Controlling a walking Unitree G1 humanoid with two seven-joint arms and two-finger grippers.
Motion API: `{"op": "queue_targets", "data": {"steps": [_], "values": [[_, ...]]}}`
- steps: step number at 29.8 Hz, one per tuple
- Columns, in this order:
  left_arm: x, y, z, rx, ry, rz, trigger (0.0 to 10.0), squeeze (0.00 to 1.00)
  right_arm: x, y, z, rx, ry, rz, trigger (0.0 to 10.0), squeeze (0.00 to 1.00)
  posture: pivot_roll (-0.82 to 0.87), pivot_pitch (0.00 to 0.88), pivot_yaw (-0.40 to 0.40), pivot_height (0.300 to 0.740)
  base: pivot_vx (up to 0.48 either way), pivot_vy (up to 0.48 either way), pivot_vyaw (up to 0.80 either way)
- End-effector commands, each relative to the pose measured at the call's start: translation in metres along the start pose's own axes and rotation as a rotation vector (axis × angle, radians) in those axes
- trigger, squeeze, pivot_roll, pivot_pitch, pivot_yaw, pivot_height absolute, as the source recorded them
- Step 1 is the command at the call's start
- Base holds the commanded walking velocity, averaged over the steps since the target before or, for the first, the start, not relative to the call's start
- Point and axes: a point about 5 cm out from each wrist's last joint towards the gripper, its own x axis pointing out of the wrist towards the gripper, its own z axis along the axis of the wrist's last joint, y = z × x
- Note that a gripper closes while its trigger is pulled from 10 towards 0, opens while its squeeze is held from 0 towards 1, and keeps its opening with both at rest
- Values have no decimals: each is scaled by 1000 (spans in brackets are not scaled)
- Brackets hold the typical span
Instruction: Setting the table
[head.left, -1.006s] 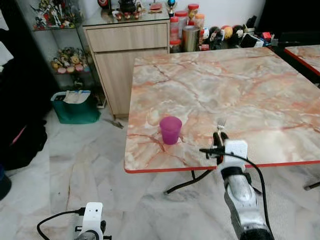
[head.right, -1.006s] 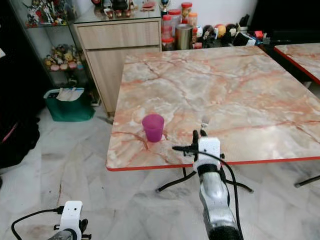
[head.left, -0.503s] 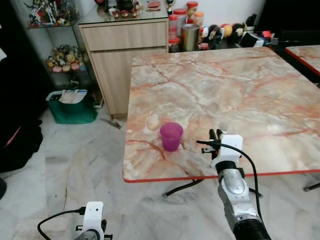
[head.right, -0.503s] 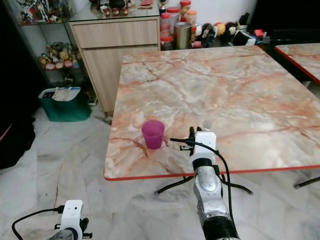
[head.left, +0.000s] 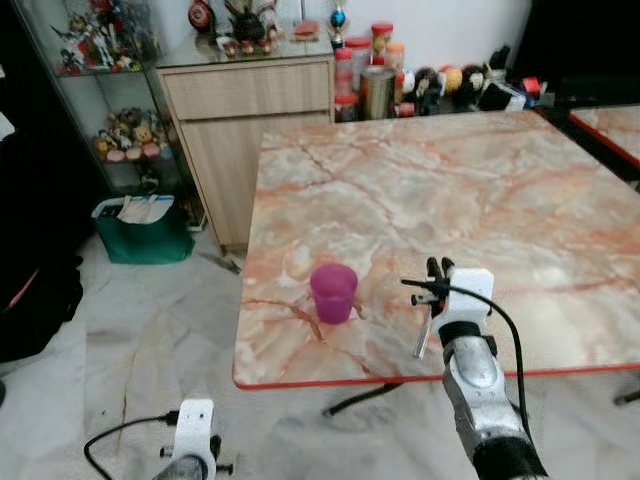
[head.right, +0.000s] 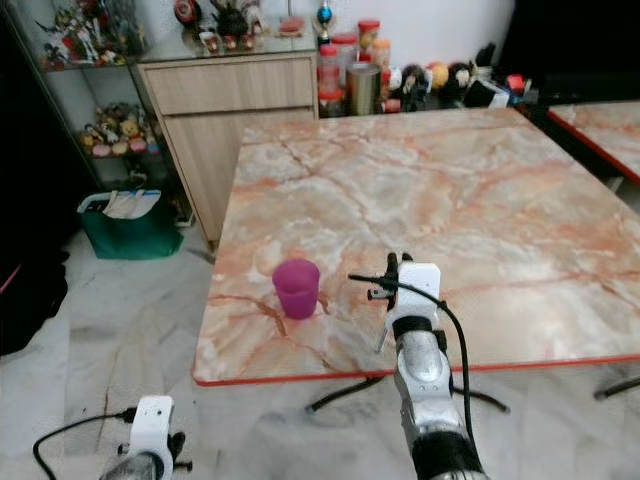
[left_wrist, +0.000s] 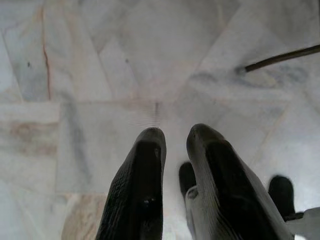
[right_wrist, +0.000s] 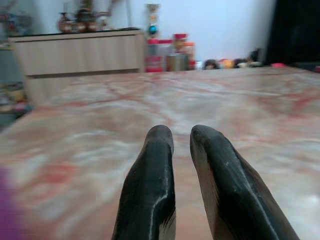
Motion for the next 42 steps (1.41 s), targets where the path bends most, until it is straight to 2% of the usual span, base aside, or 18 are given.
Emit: {"op": "queue_targets", "data": {"steps": [1, 23, 29, 30, 31, 32, 39, 42], "values": [[1, 1, 3, -12, -9, 9, 10000, 0, 0, -2, 2, -3, -13, -7, 10000, 0, -86, 0, 40, 728, 266, 0, 0], [0, 2, 3, -10, -7, 7, 10000, 0, -2, -4, 0, -6, -11, -35, 10000, 0, -87, 0, 45, 728, 276, 0, 0], [0, 2, 2, -8, -8, 7, 10000, 0, -5, -8, 1, -19, -18, -79, 10000, 0, -86, 0, 44, 728, 0, 0, 0], [0, 2, 2, -7, -7, 7, 10000, 0, -7, -10, 1, -23, -22, -100, 10000, 486, -86, 0, 44, 728, 0, 0, 0], [0, 2, 2, -7, -7, 7, 10000, 0, -7, -10, 1, -23, -22, -100, 10000, 486, -86, 0, 44, 728, 0, 0, 0], [0, 2, 2, -7, -7, 7, 10000, 0, -9, -14, 1, -28, -23, -130, 10000, 1000, -86, 0, 44, 728, 0, 0, 0], [-1, 2, -1, -3, 1, 4, 10000, 0, -19, -32, -4, -44, 19, -273, 10000, 1000, -96, 0, 47, 728, 0, 0, 0], [-1, 1, -2, -2, 2, 2, 10000, 0, -20, -33, -5, -29, 18, -267, 10000, 1000, -96, 0, 47, 728, 0, 0, 0]]}}
